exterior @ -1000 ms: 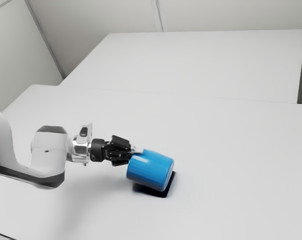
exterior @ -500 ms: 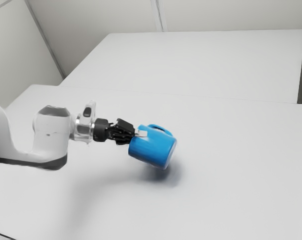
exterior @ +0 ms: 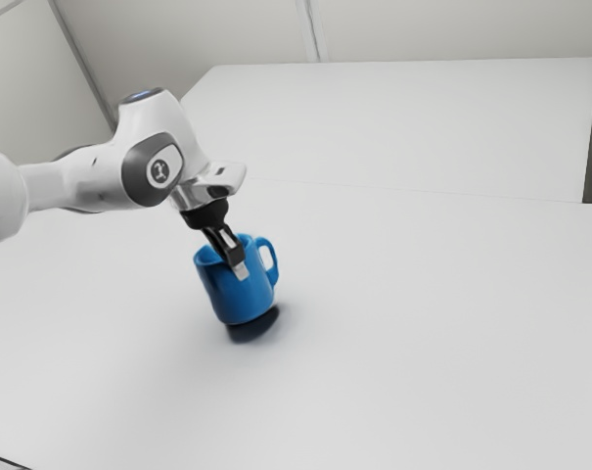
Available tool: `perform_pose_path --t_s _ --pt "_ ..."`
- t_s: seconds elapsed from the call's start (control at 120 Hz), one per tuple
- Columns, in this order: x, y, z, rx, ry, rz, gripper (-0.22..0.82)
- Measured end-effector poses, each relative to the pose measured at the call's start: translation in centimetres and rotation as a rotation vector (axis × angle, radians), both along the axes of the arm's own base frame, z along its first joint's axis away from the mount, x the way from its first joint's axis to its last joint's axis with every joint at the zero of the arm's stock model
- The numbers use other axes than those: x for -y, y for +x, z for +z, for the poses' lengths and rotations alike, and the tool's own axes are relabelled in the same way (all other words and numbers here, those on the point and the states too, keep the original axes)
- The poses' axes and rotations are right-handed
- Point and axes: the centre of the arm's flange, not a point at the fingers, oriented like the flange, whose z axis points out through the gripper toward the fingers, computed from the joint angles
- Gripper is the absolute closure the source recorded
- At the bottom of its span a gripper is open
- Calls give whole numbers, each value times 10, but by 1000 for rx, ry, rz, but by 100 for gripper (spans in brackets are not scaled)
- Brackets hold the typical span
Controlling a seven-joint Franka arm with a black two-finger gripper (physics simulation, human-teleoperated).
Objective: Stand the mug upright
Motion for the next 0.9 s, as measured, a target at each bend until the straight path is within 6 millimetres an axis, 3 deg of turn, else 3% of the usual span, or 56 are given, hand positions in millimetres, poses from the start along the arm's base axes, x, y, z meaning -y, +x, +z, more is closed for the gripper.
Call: perform_pose_path --t_s 0.125,0.292,0.467,0.583,0.7,0.817,0.9 --pt "7 4 -10 11 97 55 79" --pt "15 1 -39 -29 151 157 78" --pt "20 -1 -40 -41 152 258 40" --pt "19 -2 -29 -33 146 316 23" --pt "13 -1 19 7 128 370 13" --pt "-1 17 124 85 94 433 8" --pt "5 17 207 135 71 440 5"
